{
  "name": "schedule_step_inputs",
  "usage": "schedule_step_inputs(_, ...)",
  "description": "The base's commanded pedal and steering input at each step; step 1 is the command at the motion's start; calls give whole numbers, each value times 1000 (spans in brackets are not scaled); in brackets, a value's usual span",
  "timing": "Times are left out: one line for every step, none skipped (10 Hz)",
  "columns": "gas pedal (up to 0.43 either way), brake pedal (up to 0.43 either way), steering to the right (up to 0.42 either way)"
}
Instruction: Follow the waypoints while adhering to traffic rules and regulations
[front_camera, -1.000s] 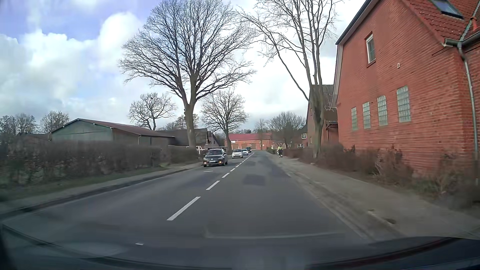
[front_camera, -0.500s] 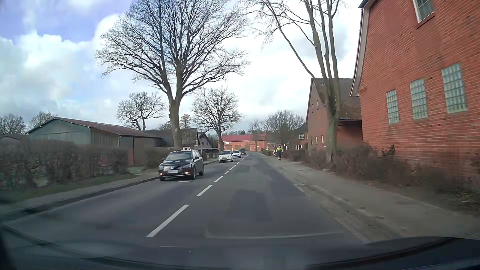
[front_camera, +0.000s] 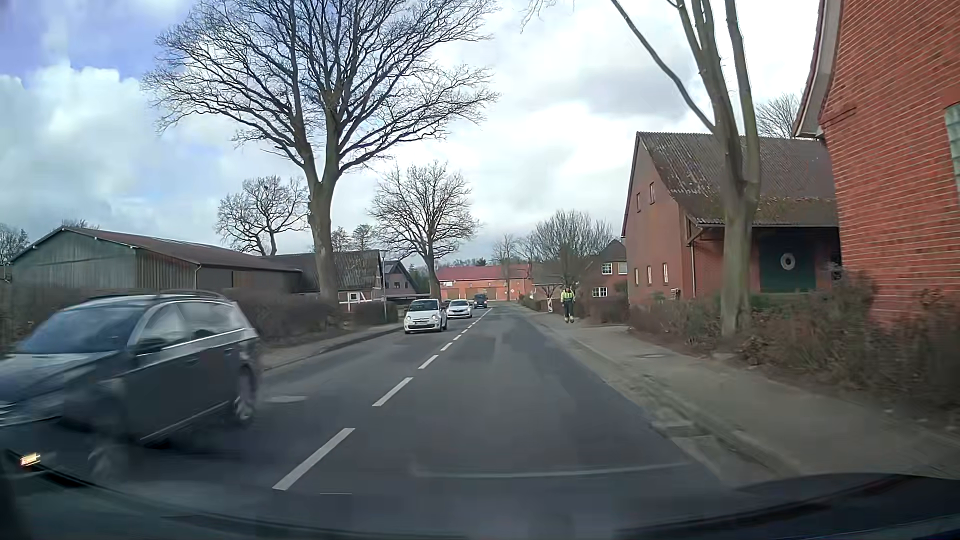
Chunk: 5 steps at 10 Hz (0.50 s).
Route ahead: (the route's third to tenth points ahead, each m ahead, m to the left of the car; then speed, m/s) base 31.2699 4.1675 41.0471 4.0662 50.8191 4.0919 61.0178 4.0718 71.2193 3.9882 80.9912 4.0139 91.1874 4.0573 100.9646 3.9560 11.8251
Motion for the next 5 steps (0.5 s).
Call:
schedule_step_inputs(189,0,6)
schedule_step_inputs(177,0,7)
schedule_step_inputs(177,0,6)
schedule_step_inputs(177,0,4)
schedule_step_inputs(177,0,4)
